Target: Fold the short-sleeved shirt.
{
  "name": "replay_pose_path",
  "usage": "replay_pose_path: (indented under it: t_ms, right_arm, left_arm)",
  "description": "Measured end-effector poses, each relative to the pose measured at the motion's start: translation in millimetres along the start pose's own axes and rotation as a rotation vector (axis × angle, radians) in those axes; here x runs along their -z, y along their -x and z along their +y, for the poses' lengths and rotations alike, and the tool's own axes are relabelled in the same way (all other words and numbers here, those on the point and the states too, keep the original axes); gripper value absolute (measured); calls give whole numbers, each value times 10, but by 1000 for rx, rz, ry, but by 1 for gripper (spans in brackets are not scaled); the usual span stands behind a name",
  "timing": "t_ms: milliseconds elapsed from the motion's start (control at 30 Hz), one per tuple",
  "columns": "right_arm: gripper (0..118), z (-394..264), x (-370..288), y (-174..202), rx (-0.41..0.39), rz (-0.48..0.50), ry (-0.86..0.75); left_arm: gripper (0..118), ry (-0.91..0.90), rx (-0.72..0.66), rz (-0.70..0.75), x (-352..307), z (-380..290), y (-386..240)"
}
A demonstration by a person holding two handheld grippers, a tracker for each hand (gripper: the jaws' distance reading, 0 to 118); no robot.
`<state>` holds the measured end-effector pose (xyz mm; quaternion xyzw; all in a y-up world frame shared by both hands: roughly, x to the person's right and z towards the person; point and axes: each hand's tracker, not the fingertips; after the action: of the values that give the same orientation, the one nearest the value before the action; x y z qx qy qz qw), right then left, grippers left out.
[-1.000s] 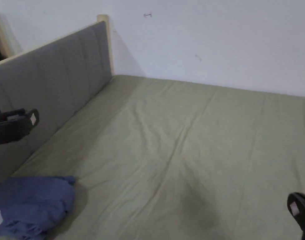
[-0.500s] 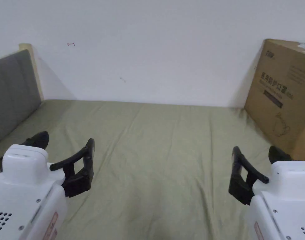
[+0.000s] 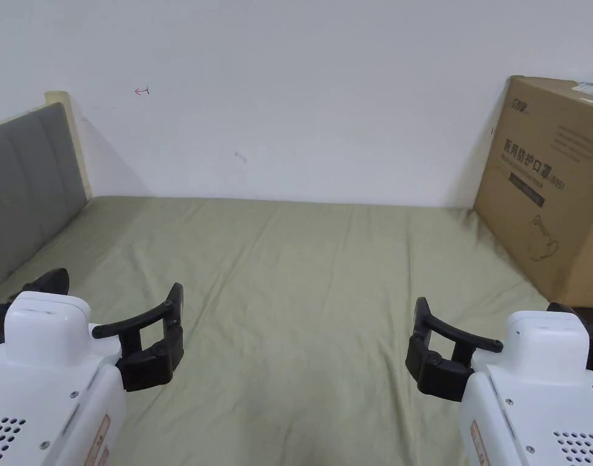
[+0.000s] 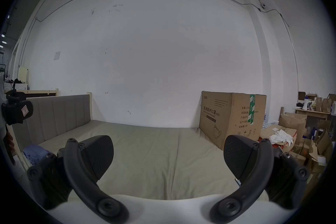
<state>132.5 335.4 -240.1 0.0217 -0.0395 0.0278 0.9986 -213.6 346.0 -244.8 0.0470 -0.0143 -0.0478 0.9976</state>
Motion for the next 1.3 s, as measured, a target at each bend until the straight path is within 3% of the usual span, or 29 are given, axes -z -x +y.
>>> replay_pose_path:
  t_ms: [533, 700, 1200, 1300]
  right_arm:
    - [118, 26, 21, 48, 39, 31, 40]
    - [118, 94, 41, 56, 39, 29, 27]
    - [118, 179, 63, 122, 43, 52, 10]
    - [118, 176, 70, 128, 54, 67, 10]
  left_arm:
    - [117, 81, -132, -69, 175, 141, -14]
    - [117, 77, -202, 32, 239, 208, -18]
    - [116, 100, -119, 70, 341, 353, -119]
    - [116, 120, -170, 13, 361, 388, -119]
